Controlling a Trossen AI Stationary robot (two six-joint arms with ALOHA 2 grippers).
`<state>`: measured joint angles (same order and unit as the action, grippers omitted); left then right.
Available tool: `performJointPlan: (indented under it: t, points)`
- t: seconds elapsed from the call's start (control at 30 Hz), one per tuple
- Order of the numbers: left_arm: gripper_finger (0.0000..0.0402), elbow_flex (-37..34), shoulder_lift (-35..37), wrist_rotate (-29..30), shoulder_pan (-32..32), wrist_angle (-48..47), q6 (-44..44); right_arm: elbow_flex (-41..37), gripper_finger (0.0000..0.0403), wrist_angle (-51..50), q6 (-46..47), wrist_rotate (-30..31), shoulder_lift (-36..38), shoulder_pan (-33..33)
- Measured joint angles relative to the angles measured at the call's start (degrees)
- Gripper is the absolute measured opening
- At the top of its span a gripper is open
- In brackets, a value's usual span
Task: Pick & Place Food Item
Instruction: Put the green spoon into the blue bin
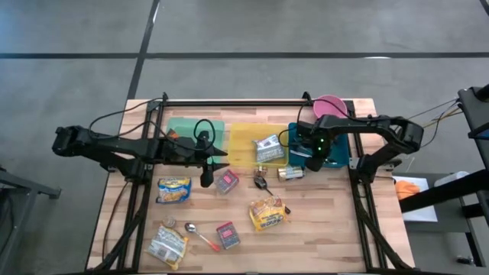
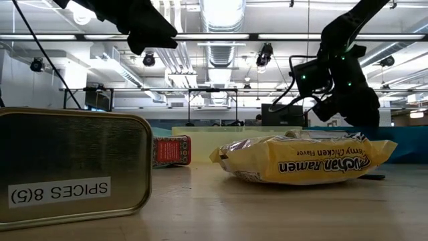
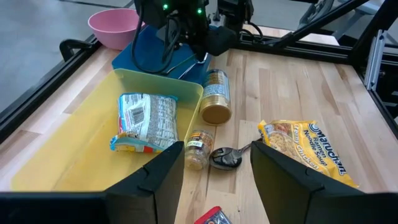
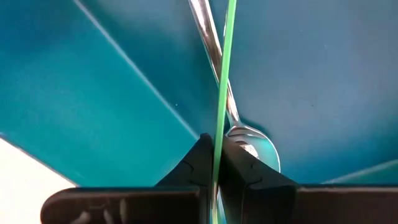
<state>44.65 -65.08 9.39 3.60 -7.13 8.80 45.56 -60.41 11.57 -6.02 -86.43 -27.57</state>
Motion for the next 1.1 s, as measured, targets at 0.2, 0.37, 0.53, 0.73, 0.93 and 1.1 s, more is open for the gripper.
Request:
performJointPlan:
  t: [0.2,0.37,0.53,0.73,0.93,1.1]
  points:
    - [0.0193,0.0,0.0,0.0,0.0,0.0,0.0,0.0,0.0010,0.7,0.2,0.0,0.0,0.0]
    - [0.0193,0.0,0.0,0.0,0.0,0.0,0.0,0.0,0.0011,2.1,1.7,0.0,0.0,0.0]
    - [0.0193,0.0,0.0,0.0,0.0,0.0,0.2,-0.5,0.0011,6.1,3.8,0.0,0.0,0.0]
    - [0.0193,0.0,0.0,0.0,0.0,0.0,0.2,-1.5,0.0011,9.2,4.1,0.0,0.0,0.0]
    - [0.0194,0.0,0.0,0.0,0.0,0.0,0.2,-3.4,0.0011,11.5,3.8,0.0,0.0,0.0]
    - [0.0194,0.0,0.0,0.0,0.0,0.0,0.2,-4.7,0.0011,12.9,3.6,-0.1,0.1,0.0]
